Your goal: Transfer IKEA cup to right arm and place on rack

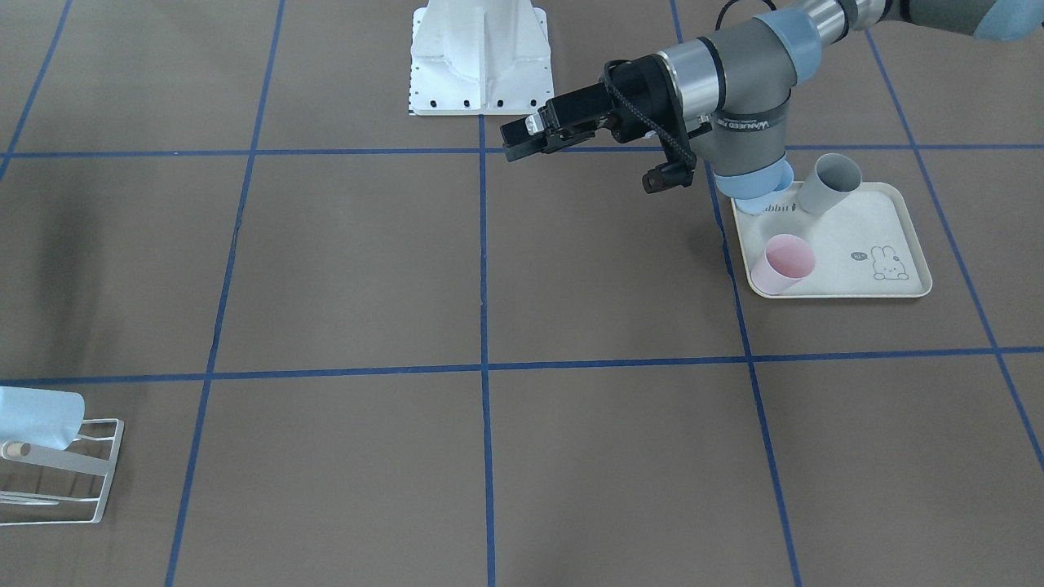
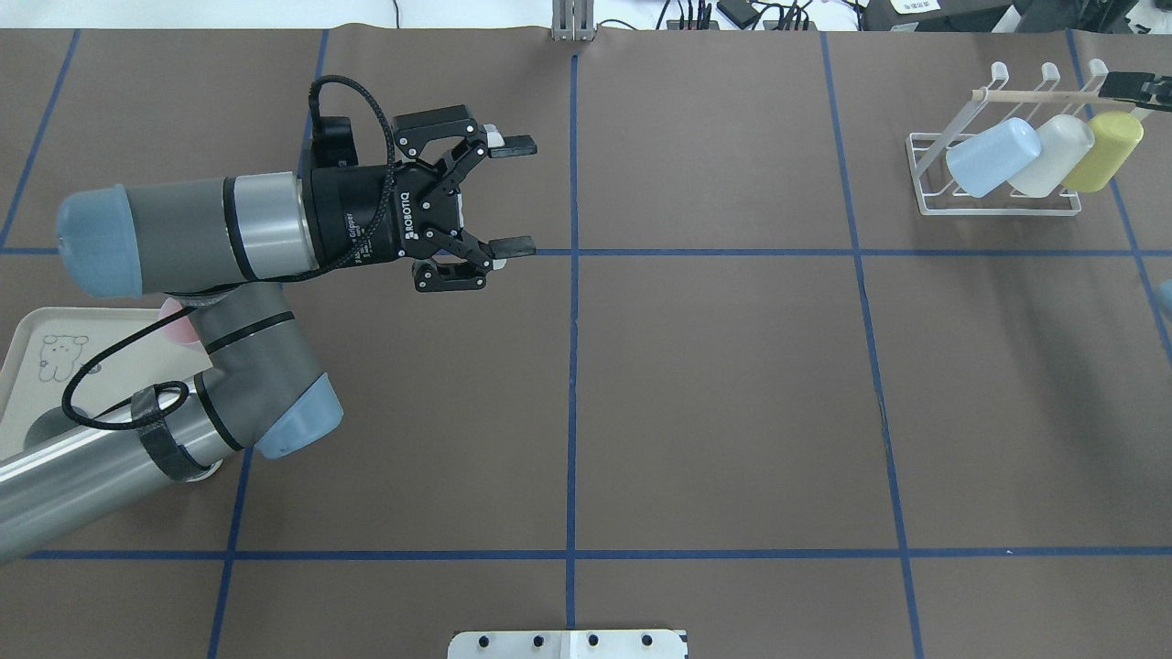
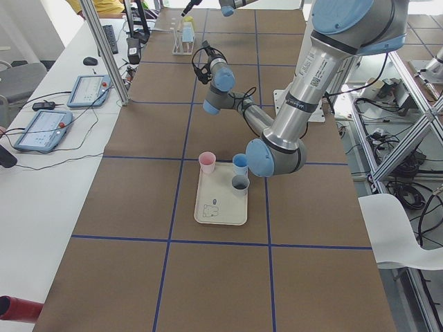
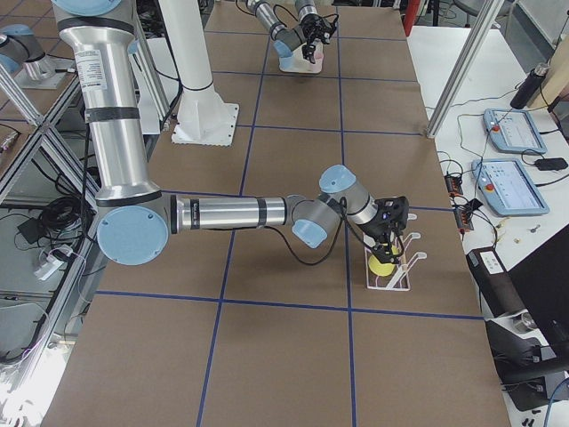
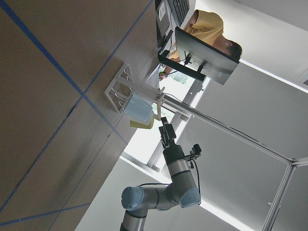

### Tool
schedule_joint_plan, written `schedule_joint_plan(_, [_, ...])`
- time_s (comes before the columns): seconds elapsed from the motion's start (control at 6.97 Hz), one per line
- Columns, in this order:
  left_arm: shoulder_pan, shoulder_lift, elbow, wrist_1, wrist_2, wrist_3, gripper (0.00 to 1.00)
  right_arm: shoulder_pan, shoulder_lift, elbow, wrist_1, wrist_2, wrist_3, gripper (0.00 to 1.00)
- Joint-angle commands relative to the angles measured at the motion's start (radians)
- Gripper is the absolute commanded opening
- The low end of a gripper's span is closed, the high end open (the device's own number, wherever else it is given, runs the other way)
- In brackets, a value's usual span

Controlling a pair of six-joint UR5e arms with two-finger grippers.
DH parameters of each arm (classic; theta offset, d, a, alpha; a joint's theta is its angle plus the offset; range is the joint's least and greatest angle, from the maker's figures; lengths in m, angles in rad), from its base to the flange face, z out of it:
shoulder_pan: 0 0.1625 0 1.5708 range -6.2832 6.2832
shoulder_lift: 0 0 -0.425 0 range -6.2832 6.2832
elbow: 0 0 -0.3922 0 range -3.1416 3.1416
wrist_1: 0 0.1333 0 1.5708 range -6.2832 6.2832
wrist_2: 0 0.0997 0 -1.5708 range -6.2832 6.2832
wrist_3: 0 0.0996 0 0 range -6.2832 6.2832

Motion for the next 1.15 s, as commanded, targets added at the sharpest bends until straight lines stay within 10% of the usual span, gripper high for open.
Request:
schedule_joint_plan(0.0, [-0.054,0.014,-0.017,0.107,-0.039,0.132,0.99,-0.004,0.013,0.041,-0.001,0.009,0.001,1.0])
schedule_joint_plan(1.0, [-0.263,0.751,-0.317,0.46,0.026,1.425,0.99,-0.002,-0.176,0.216,0.003,0.37,-0.001,1.0])
